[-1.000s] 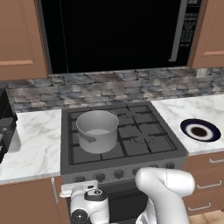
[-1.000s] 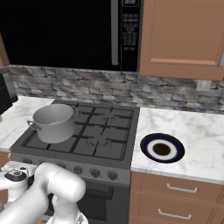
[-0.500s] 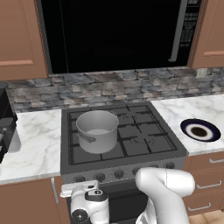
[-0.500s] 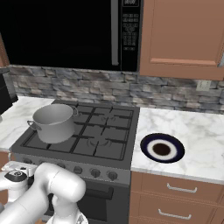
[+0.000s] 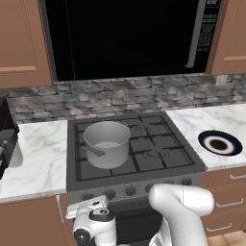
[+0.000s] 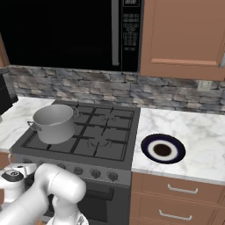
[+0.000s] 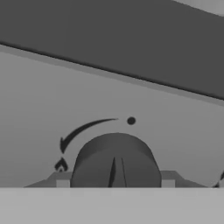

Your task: Retrieve the frozen meat and place it in the pot on a burner. Then turn the burner on.

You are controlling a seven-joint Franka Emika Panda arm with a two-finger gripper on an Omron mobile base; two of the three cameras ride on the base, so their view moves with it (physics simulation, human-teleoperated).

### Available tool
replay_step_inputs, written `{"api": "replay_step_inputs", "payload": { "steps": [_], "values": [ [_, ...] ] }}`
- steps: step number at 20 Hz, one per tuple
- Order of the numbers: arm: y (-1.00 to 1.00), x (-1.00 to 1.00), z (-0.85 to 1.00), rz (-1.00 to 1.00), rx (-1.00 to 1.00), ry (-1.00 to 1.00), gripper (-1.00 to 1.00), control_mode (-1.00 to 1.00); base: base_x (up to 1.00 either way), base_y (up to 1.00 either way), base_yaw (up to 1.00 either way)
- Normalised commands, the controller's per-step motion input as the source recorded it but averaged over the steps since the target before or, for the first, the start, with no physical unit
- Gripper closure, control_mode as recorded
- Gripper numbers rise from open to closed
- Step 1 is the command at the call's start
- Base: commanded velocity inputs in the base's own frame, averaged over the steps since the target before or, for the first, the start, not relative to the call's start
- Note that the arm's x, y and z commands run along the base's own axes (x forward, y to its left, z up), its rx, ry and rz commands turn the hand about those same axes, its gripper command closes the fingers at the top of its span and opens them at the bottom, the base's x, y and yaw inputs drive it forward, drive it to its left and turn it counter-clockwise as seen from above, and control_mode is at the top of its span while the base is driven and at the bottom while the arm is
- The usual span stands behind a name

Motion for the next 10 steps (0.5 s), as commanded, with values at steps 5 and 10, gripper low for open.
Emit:
{"api": "replay_step_inputs", "payload": {
  "steps": [5,10],
  "values": [
    [0.00,0.00,0.00,0.00,-0.21,0.03,1.00,-1.00,0.00,0.00,0.00],
    [0.00,0.00,-0.01,0.00,-0.27,0.04,1.00,-1.00,0.00,0.00,0.00]
  ]
}}
